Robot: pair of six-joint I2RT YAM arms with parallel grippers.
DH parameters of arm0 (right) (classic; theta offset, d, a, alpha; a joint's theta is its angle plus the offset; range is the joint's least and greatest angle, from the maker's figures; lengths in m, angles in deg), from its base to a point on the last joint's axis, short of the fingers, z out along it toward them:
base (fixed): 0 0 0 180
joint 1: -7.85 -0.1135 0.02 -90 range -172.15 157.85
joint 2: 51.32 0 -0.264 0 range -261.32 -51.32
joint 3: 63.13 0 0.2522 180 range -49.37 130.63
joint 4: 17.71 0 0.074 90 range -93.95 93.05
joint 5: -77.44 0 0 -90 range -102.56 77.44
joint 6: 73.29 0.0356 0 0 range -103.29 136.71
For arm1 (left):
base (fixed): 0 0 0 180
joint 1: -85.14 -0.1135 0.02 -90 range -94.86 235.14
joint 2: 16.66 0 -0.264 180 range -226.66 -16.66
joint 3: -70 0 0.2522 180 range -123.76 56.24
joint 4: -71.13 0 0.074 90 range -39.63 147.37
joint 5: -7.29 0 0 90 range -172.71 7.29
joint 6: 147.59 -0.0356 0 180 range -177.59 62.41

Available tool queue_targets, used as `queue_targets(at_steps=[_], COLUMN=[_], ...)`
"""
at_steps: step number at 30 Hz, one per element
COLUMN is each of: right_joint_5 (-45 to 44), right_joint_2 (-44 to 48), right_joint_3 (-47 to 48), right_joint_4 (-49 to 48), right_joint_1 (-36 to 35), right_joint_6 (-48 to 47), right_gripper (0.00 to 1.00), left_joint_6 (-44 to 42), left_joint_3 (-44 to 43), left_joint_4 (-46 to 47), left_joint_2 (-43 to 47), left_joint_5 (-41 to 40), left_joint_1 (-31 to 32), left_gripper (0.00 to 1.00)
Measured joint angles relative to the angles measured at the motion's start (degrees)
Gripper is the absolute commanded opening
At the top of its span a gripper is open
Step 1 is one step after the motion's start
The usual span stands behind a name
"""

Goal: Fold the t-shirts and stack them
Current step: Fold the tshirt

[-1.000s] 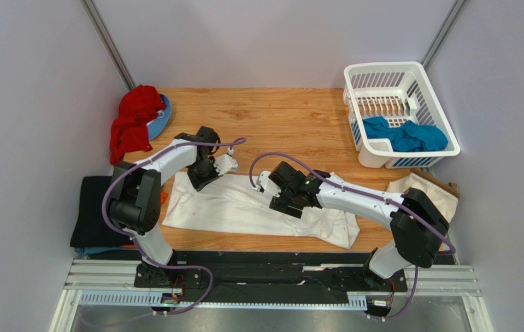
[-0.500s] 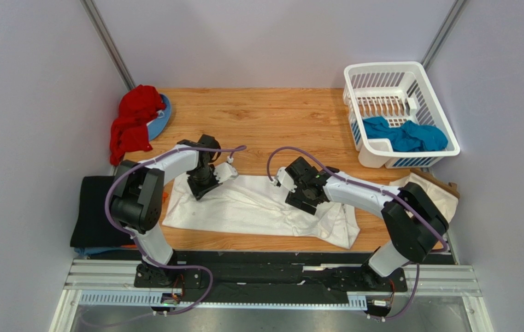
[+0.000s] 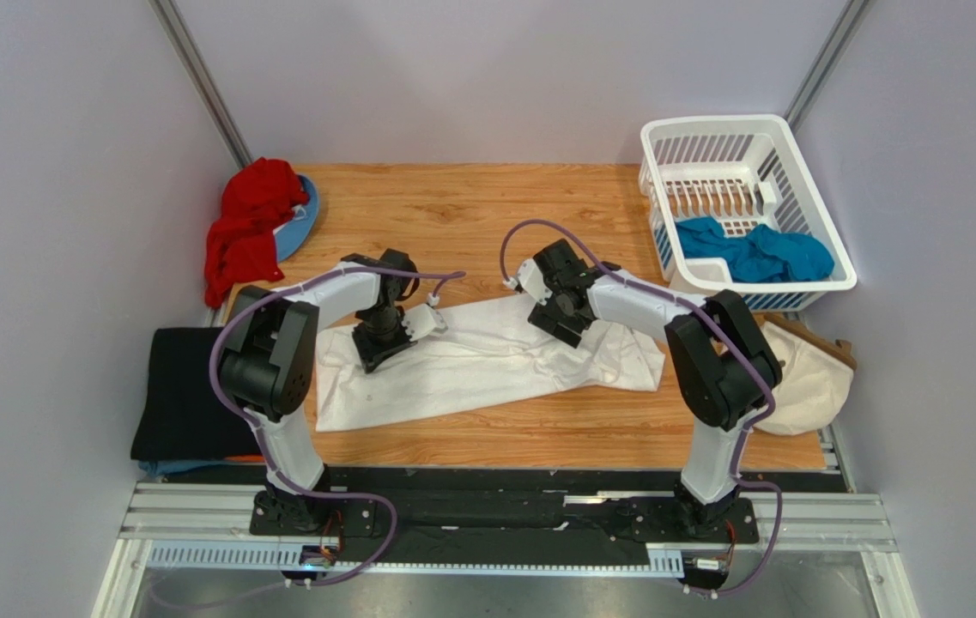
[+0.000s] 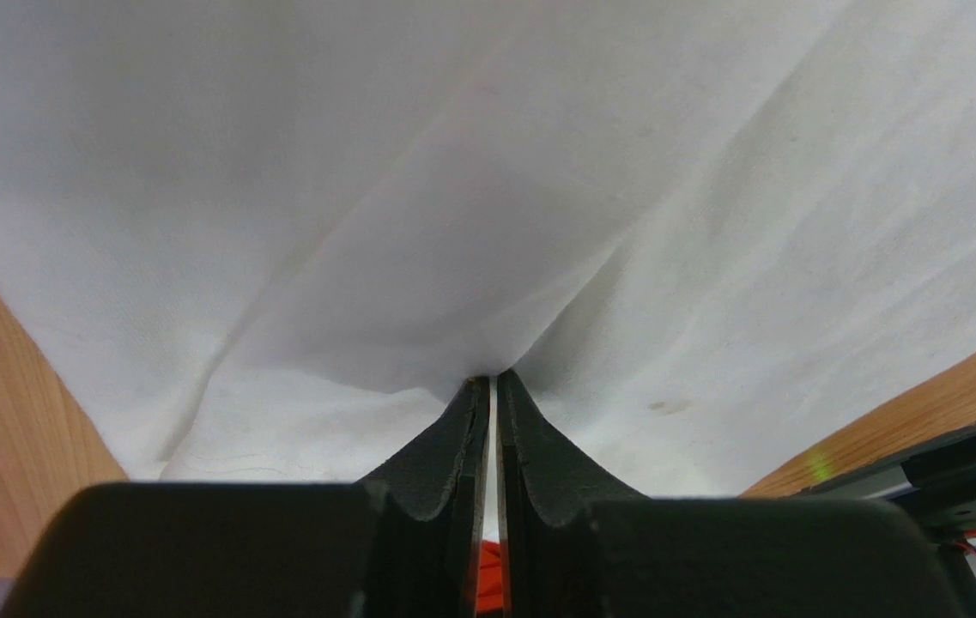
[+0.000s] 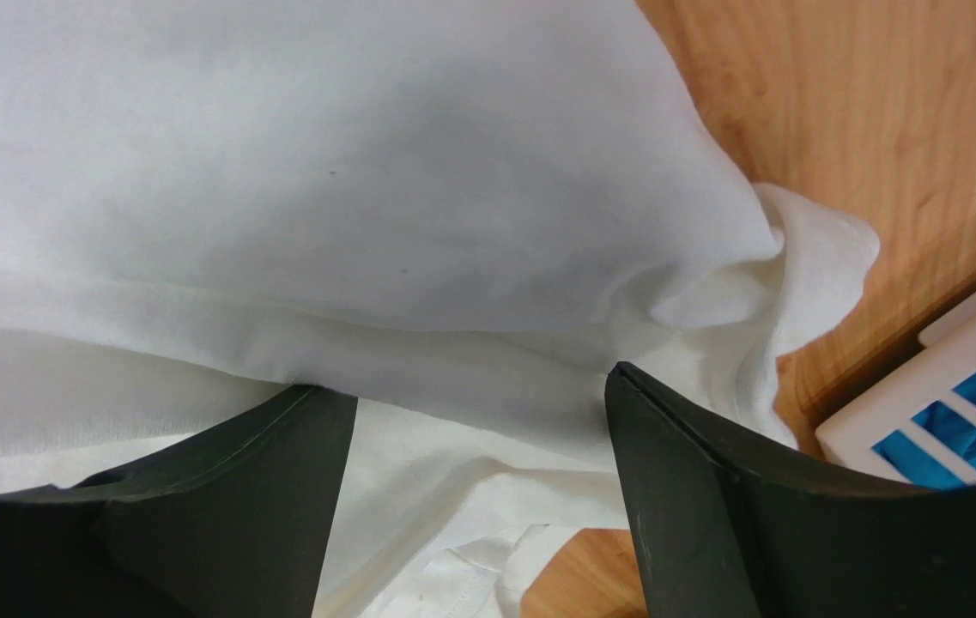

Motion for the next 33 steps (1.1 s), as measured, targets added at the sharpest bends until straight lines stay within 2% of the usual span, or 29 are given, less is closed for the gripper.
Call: queue_targets(at_steps=[7,14,26,33], right_joint_5=[1.0,1.2,0.5,0.7], right_joint_2=[-7.0,-16.0,-30.8,-35.8], right_joint_3=[9.3,22.6,45.4,53.1], right_joint_4=[-1.8,-1.6,-1.3,-1.6], right_joint_1=[4.2,8.0,11.7,11.7], right_joint_6=[-0.2,-1.4,-5.6,-9.1], right_gripper=[0.76,0.76,0.77,0.8], left_joint_6=[0.7,2.3,1.5,0.4], left_joint_3=[-2.4,-10.4,-23.6,-29.9], left_joint_4=[-1.9,-4.0,-11.0,-15.1], left_joint_2=[-2.0,-7.6,-17.3,-21.7], left_joint_5=[-0.4,-1.0,-5.1,-5.3], left_joint_1=[0.4,2.4,12.4,17.7], left_gripper=[0.14,0.14,0.14,0.15])
